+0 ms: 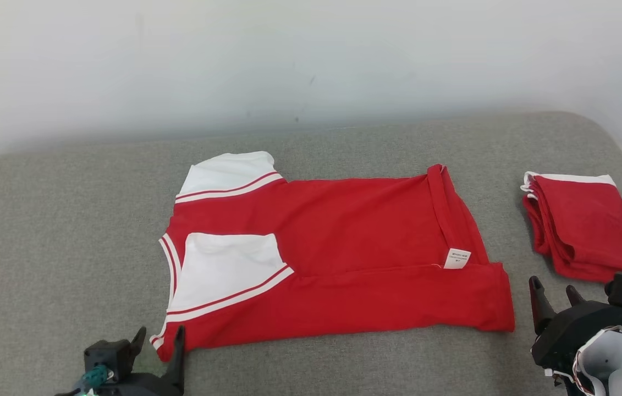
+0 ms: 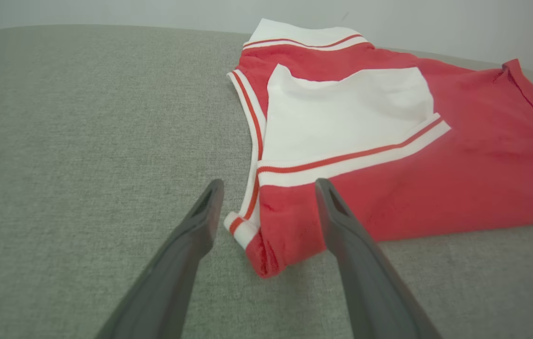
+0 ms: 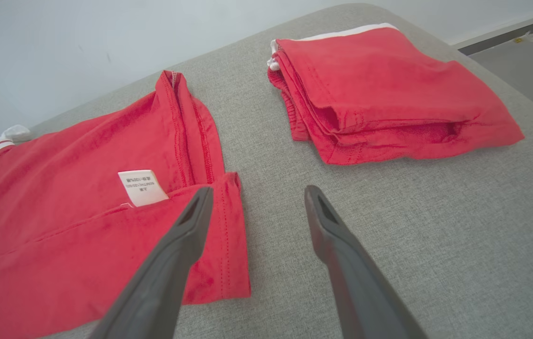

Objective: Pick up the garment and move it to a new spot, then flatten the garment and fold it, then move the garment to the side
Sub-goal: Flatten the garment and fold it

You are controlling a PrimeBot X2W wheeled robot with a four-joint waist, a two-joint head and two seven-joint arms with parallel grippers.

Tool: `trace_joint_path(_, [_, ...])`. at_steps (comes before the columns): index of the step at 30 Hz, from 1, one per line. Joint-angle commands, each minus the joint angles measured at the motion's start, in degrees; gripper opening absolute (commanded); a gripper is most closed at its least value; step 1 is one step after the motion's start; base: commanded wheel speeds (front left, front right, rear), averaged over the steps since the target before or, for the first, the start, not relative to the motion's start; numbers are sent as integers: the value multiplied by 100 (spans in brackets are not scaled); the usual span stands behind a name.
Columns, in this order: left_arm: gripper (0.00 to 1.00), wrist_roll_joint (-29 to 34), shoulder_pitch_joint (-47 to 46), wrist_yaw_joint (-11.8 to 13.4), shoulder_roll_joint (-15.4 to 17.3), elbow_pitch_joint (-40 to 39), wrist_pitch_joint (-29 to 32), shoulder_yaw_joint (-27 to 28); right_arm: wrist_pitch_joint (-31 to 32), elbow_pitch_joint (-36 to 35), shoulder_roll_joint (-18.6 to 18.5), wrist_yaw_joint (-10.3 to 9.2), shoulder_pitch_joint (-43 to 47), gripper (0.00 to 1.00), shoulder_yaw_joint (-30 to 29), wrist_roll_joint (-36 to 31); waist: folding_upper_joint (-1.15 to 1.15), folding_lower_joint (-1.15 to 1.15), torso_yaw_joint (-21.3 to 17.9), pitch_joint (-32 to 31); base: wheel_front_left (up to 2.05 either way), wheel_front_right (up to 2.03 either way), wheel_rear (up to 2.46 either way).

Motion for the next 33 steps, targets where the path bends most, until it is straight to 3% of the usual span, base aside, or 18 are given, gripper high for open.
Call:
trace_joint_path(1, [100,41,10,107,-22,93,74,-10,47,-77,4,-11,75,100,1,57,0,1,-22,-10,0,0,0])
trace_joint_path(7, [100,50,-207,448,-81,531,565,-44,217,-254,7,-11,108,100,139,111,0,1,-105,61,0,0,0])
trace_joint_path(8, [85,-8,-235,470,-115,590,652,-34,234,-282,6,-11,112,100,161,116,0,1,-115,83,0,0,0])
trace_joint_path(9, [25,-47,-276,454,-133,625,721,-32,253,-307,4,-11,110,100,167,119,0,1,-120,105,0,0,0])
trace_joint_path(10, [0,-82,-287,439,-150,650,776,-45,279,-324,5,-11,115,100,176,116,0,1,-126,131,0,0,0])
trace_joint_path(23, [0,-193,72,442,-150,415,514,-13,665,-310,6,-11,39,100,-40,-313,0,1,23,369,0,0,0])
trace_joint_path(33, [0,-211,9,441,-140,284,515,-68,1169,252,4,-11,-166,100,212,-463,0,1,172,519,0,0,0])
